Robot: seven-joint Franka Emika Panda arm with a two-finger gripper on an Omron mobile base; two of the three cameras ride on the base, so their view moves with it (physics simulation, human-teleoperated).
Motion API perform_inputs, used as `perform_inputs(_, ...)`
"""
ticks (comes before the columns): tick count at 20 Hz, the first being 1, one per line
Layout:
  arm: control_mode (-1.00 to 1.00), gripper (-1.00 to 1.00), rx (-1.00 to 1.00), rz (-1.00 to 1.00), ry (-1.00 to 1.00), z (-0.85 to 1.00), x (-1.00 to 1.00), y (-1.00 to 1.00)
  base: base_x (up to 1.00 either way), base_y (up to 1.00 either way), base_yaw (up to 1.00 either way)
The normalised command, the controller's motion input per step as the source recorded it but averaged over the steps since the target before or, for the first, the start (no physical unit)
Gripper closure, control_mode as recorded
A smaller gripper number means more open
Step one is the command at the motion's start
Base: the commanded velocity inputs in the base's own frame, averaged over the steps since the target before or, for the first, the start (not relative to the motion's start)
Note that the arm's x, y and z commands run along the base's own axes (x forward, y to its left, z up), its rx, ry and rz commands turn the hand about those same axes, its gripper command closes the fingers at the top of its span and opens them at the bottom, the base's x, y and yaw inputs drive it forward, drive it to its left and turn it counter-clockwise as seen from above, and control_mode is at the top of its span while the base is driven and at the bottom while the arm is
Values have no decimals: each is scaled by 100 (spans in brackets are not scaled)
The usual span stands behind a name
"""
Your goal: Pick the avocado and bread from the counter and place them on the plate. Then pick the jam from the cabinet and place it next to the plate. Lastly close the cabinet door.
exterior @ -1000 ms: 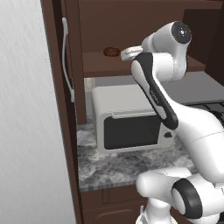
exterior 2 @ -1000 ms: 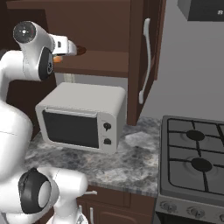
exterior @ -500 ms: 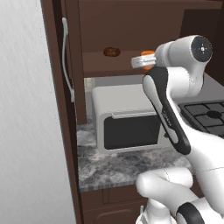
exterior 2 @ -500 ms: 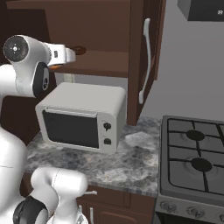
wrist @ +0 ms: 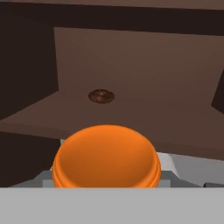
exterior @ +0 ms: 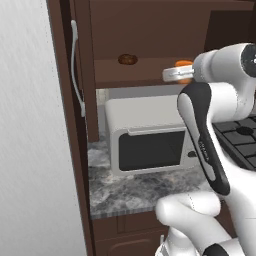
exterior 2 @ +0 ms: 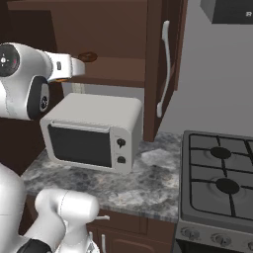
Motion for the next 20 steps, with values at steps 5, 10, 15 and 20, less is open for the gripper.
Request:
perform_inputs(5,-100,100,0,-4,0,0,-42,0,0,0,0)
perform_inputs(10,-100,100,0,-5,0,0,-46,-5,0,0,0)
perform_inputs(15,-100,100,0,-2,0,0,-33,-10,0,0,0)
perform_inputs(20,100,100,0,0,0,0,-4,0,-41,-6,0)
